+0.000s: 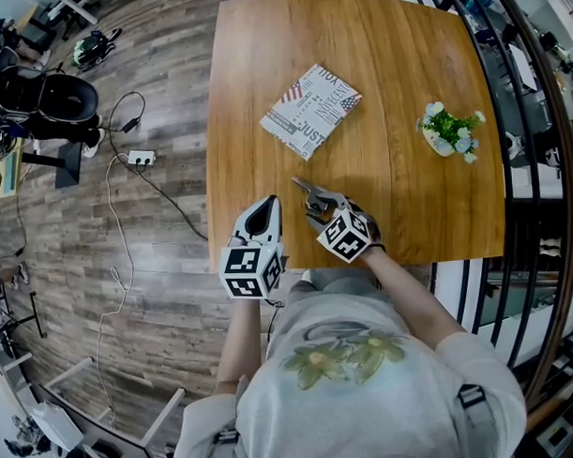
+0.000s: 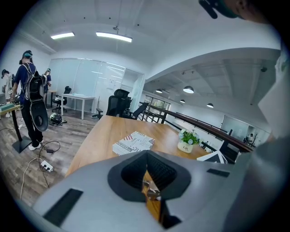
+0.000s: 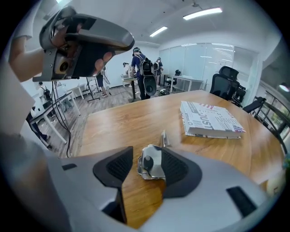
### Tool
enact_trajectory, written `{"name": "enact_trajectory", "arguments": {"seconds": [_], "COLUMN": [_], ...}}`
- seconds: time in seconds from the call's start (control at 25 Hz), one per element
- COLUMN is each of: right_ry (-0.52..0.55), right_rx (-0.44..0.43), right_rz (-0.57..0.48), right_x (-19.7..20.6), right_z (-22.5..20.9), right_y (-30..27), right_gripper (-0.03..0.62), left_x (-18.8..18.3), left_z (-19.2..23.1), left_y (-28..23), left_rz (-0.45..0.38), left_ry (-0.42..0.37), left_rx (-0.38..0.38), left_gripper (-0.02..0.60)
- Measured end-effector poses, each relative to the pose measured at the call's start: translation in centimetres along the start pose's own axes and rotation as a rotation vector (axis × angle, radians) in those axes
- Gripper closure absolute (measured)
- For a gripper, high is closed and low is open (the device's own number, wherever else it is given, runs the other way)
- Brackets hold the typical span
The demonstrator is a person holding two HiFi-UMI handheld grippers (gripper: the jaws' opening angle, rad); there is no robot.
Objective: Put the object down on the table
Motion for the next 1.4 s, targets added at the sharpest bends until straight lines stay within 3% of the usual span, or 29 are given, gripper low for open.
{"name": "enact_trajectory", "arguments": {"seconds": [0.4, 0.6, 1.08, 1.4], "right_ry": [-0.059, -0.117, -0.211, -0.214], "right_rx": [0.037, 0.062, 0.164, 0.202], "right_rz": [-0.135, -0.232, -0.352, -0.484], "right_x": [-2.4, -3.7, -5.0, -6.2], "right_z": [-0.4, -0.5, -0.7, 0.5], "right_y": [3.8, 6.4, 12.1, 16.7], "right_gripper": [0.402, 0.437, 0.543, 0.586], "left_x": [-0.6, -1.1, -3.0, -4.0], "left_z": [-0.4, -0.8, -2.8, -3.8], "left_y": [1.0, 1.8, 2.7, 4.6], "left_rz": [-0.031, -0.049, -0.122, -0.157], "left_ry": [-0.021, -0.033, -0.075, -0.091], "left_rx": [0.0, 0.001, 0.04, 0.055], "left_gripper": [0.568, 0.568, 0.568, 0.568]}}
Point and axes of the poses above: the fingertips, and each gripper's own axes: y backward along the fingers, z to its left, x out of its underside, the point moved 10 cm from there along y, backward along the fingers, and after that the axes turned 4 degrees about z, right-handed, at the moved point
